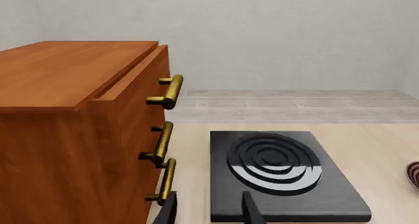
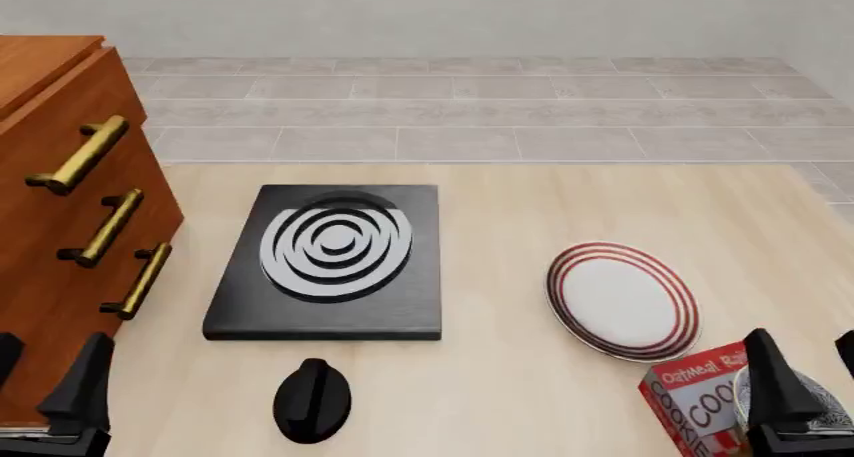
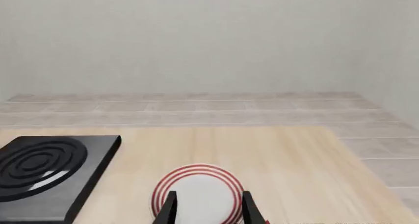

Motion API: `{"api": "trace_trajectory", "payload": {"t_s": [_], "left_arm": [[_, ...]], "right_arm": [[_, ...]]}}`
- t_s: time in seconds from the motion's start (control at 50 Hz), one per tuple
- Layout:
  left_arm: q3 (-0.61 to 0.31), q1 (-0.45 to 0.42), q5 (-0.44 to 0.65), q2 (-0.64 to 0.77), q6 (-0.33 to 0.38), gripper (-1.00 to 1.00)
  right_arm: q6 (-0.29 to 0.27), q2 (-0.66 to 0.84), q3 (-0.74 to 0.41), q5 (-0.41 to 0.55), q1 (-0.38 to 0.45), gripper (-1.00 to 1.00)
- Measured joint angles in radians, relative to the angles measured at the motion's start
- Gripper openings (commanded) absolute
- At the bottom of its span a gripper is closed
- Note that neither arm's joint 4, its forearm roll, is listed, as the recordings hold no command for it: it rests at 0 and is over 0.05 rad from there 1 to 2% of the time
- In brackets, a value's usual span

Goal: Pick the akita bowl on the cookies box and place it on the plate.

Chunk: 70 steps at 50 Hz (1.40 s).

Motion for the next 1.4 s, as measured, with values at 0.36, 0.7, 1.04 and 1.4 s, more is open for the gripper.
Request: {"api": "trace_trajectory", "payload": {"t_s": [0.36, 0.7, 1.04, 1.4], "left_arm": [[0.000, 0.000, 0.000, 0.000, 0.000, 1.00], [0.000, 0.000, 0.000, 0.000, 0.000, 1.00], [0.000, 0.000, 0.000, 0.000, 0.000, 1.00], [0.000, 0.000, 0.000, 0.000, 0.000, 1.00]], "right_arm": [[-0.014, 0.083, -0.001, -0.017, 0.032, 1.00], [-0.031, 0.205, -0.170, 0.193, 0.075, 1.00], [-0.086, 0.293, -0.429, 0.522, 0.110, 1.00], [-0.187, 0.337, -0.567, 0.756, 0.073, 1.00]]}}
